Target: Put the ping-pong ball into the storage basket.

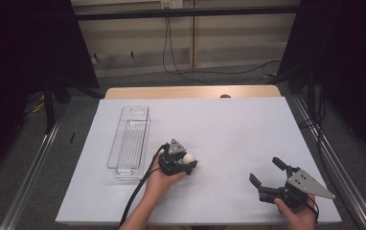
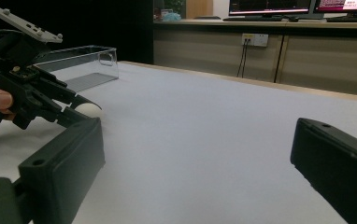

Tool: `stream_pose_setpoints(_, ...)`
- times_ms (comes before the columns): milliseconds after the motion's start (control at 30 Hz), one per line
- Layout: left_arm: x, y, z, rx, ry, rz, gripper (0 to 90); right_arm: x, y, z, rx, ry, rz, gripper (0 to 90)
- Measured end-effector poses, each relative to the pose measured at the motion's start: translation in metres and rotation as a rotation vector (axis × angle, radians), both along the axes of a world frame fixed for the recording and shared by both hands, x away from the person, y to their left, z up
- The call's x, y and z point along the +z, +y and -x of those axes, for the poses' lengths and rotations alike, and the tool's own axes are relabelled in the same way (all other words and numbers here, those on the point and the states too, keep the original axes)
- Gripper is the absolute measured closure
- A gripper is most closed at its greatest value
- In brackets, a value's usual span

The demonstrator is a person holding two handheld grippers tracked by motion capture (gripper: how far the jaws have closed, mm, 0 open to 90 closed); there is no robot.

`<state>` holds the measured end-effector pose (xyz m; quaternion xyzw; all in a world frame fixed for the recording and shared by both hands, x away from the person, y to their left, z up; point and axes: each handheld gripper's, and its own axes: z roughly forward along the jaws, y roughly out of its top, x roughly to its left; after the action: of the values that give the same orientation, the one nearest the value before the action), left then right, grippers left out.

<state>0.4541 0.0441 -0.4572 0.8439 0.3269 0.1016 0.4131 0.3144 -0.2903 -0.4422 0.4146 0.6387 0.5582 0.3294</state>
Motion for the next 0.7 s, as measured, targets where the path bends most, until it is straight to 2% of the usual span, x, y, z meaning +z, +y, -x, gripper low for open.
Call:
stream_pose_setpoints(67,-0.0002,-0.0008,0.0004,0.009,0.002,0.002,44.8,0.0,0.0,0.0001,0.003,0.0,0.002,2.5)
stream_pose_setpoints(100,0.0002,-0.0007,-0.0003,0.005,-0.007,-0.013,44.8,0.0,0.0,0.0001,0.003,0.0,0.002,2.5)
stream_pose_setpoints(167,-0.0006,-0.0022,-0.0004,0.0,0.004,-0.02,45.5,0.0002,0.0002,0.0002,-0.004,-0.002,-0.002,2.5)
stream_pose_setpoints(367,-0.0006,-0.0016,-0.0006,0.008,0.013,-0.016,48.3,-0.0001,-0.0002,0.0002,-0.002,0.001,-0.001,2.6)
stream_pose_setpoints(433,0.0,0.0,-0.0021,0.003,0.005,-0.026,50.0,-0.0001,-0.0002,0.0001,0.0,0.001,0.0,2.6)
stream_pose_setpoints(700,0.0003,0.0008,-0.0022,0.004,0.023,-0.009,51.1,-0.0004,-0.0006,-0.0002,-0.005,-0.002,-0.002,2.6)
